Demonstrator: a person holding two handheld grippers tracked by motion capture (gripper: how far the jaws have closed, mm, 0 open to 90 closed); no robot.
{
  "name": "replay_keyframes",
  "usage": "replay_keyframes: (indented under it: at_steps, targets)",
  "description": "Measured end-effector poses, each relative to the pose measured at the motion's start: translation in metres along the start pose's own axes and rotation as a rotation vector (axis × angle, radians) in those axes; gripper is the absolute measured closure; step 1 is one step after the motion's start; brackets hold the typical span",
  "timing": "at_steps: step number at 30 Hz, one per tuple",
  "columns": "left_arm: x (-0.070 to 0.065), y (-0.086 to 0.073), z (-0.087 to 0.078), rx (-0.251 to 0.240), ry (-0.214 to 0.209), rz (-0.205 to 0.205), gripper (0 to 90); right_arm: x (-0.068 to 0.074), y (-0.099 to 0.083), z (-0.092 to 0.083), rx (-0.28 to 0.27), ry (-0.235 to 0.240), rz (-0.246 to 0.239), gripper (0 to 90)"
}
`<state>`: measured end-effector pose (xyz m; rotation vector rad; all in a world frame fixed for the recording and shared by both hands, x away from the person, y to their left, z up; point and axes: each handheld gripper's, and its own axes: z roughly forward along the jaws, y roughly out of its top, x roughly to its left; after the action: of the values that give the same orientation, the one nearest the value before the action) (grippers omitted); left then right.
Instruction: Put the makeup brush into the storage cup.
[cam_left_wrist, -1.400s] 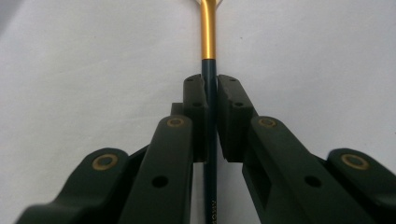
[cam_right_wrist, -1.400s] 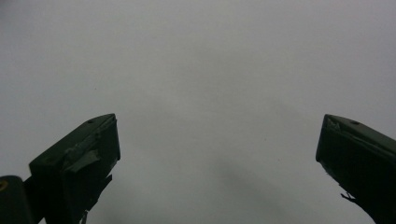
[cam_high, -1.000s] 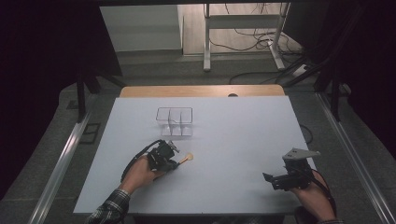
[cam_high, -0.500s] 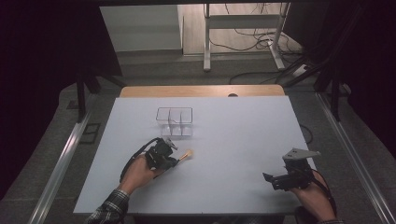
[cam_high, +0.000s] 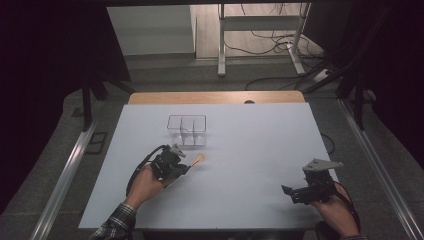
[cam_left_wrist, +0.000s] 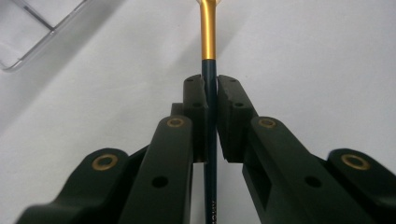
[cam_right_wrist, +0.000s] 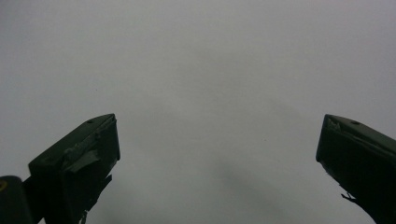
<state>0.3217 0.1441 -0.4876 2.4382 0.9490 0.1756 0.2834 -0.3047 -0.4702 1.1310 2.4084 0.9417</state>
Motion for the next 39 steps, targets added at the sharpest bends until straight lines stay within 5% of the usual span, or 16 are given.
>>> replay_keyframes:
  at_steps: [39]
  targets:
    - [0.013, -0.004, -0.036, -0.277, 0.052, -0.098, 83.0, 0.0, 0.0, 0.0, -0.001, 0.003, 0.002, 0.0]
